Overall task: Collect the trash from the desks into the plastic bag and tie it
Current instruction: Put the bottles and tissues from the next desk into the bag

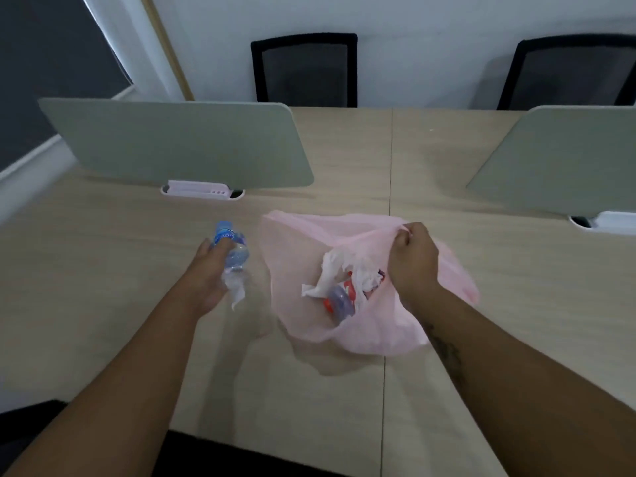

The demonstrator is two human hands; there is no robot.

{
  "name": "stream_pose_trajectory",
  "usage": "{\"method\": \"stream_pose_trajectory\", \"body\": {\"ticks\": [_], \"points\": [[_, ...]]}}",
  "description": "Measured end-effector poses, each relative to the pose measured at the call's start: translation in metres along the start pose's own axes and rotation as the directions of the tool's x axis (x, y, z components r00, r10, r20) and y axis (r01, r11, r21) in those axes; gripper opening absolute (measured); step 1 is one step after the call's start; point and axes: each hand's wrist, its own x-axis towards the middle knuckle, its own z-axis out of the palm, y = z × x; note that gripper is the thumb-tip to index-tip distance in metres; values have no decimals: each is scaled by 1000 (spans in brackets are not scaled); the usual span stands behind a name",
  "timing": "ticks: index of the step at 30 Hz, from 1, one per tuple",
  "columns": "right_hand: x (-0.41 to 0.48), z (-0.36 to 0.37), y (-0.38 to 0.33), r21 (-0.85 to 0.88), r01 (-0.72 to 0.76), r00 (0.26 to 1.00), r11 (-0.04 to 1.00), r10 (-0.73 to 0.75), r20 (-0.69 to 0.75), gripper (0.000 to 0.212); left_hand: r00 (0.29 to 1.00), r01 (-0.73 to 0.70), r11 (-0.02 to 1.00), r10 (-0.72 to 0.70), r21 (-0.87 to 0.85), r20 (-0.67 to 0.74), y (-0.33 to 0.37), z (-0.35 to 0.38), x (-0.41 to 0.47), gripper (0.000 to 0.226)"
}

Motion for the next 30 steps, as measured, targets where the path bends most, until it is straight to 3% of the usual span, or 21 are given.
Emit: {"method": "stream_pose_trajectory", "body": {"ticks": [2,4,6,12,14,17,19,21,24,25,26,27,29,30], "points": [[-4,-7,-6,34,13,1000,999,-14,22,21,939,144,988,-156,61,308,6,8,-30,24],[-6,-16,-11,36,38,999,999,-39,38,21,859,256,944,-321,208,400,0,20,-50,35],[-7,-25,-13,27,54,997,998,-55,59,22,845,252,910,-372,329,383,-9,38,-55,37],[-11,-45,-6,57,35,989,998,-43,143,24,920,75,909,-221,410,324,-12,113,-22,32],[-8,-49,-3,75,-18,992,997,8,129,24,938,33,914,-169,405,304,-12,136,-8,32],[0,-54,-2,95,-57,996,994,51,70,24,947,93,940,-185,328,262,-17,159,6,25],[6,-54,-5,96,-58,998,994,56,22,23,990,-25,870,-45,492,131,-26,157,17,23],[13,-53,-8,93,-43,999,995,45,-16,24,957,-215,649,290,730,24,-37,139,28,19],[19,-46,-13,92,-34,997,995,39,-62,25,727,-225,351,682,909,-83,-45,103,36,33],[20,-44,-14,97,-34,996,995,41,-77,26,654,-157,337,740,928,-158,-46,93,44,45],[21,-41,-15,108,-37,996,993,45,-79,26,625,-95,399,737,912,-257,-45,86,51,61],[21,-39,-15,122,-40,997,992,48,-65,26,655,-28,502,662,865,-363,-42,82,59,79],[22,-37,-15,136,-47,999,990,48,-6,28,821,94,677,362,730,-441,-39,72,84,96],[22,-37,-16,127,-48,999,991,46,21,28,902,92,721,232,687,-364,-39,68,94,80]]}}
